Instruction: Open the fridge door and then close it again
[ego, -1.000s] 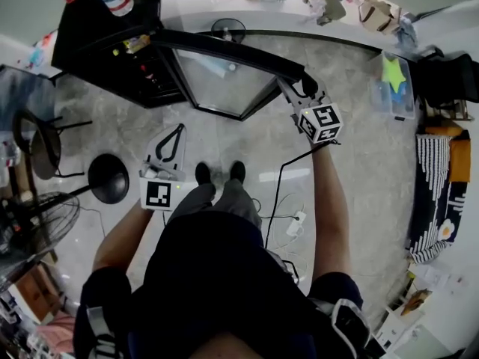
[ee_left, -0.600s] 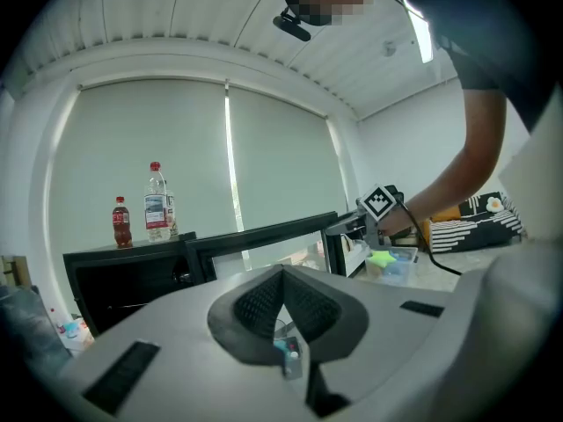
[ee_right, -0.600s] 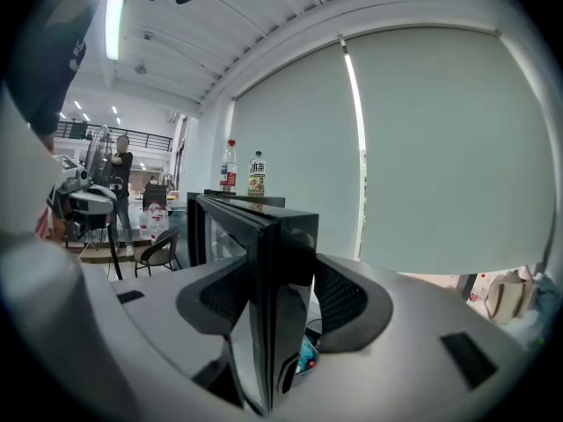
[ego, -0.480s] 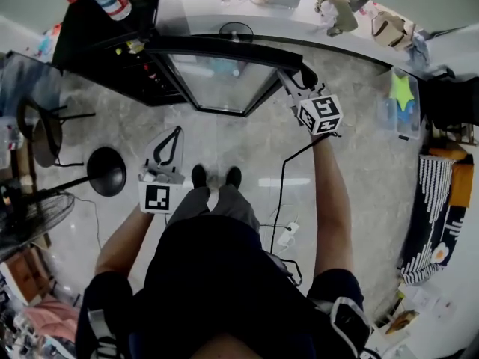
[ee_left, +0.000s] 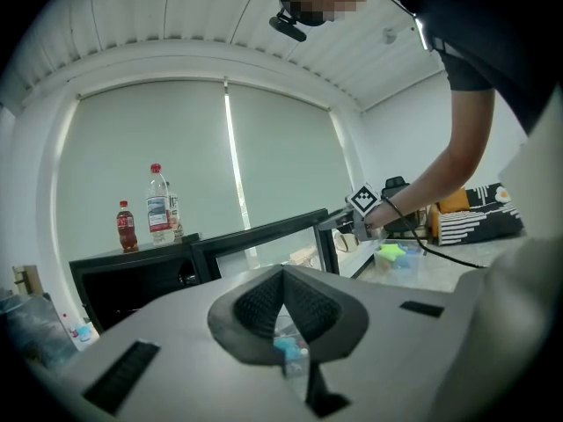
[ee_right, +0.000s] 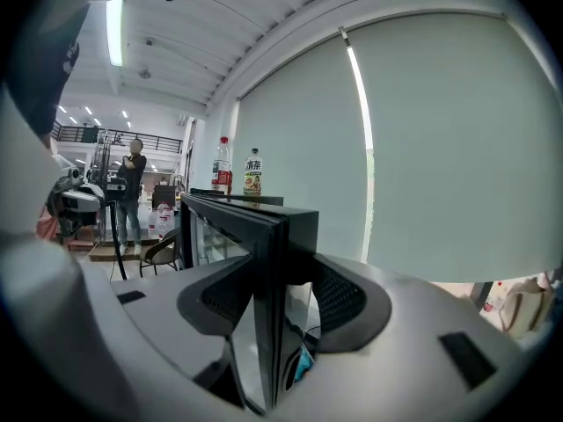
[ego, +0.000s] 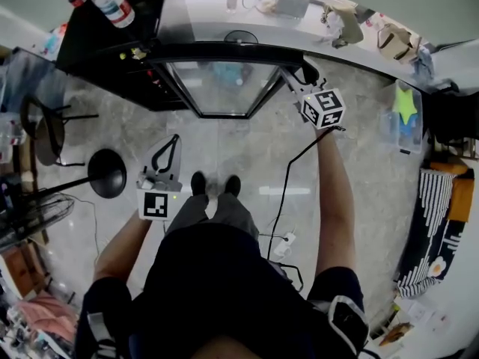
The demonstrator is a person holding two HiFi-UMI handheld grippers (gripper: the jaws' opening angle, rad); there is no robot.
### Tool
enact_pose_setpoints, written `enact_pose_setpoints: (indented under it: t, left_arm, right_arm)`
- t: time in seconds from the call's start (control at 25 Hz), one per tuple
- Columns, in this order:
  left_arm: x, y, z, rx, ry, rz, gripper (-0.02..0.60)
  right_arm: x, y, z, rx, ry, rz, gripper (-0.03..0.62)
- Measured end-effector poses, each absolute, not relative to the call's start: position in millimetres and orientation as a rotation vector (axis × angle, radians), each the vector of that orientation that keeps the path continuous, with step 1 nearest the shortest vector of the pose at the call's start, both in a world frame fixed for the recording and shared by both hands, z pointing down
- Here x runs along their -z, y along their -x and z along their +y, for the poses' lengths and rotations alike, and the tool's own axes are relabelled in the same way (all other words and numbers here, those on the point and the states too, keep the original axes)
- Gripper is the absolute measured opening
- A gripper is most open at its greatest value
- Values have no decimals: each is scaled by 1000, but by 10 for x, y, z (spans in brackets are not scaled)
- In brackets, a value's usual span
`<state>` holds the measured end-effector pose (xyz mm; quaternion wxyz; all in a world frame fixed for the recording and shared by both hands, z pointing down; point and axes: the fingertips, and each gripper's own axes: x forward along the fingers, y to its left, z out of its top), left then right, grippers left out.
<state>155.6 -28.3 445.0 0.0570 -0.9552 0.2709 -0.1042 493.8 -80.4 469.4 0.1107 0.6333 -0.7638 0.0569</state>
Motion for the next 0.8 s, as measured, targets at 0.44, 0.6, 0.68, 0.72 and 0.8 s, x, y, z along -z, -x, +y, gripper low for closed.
enact_pose_setpoints:
  t: [0.44, 0.6, 0.68, 0.72, 0.8]
  left_arm:
    - [-4480, -1603, -347, 334, 2879, 838, 21]
    - [-4512, -1602, -379, 354, 2867, 849, 21]
    - [-4512, -1609, -386, 358, 2858, 846, 21]
    - [-4504, -1614, -389, 353, 2854, 846, 21]
    - [-4497, -1625, -394, 344, 2855, 853, 21]
  right_arm:
    - [-4707, -5118, -1115, -142, -1818, -2274, 225]
    - [-4709, -5168, -1220, -131, -1809, -2283, 225]
    - [-4711, -5185, -1263, -130, -1802, -2287, 226]
    - [-4711, -5193, -1283, -131, -1798, -2288, 226]
    - [-4712, -5209, -1315, -130, -1791, -2290, 227]
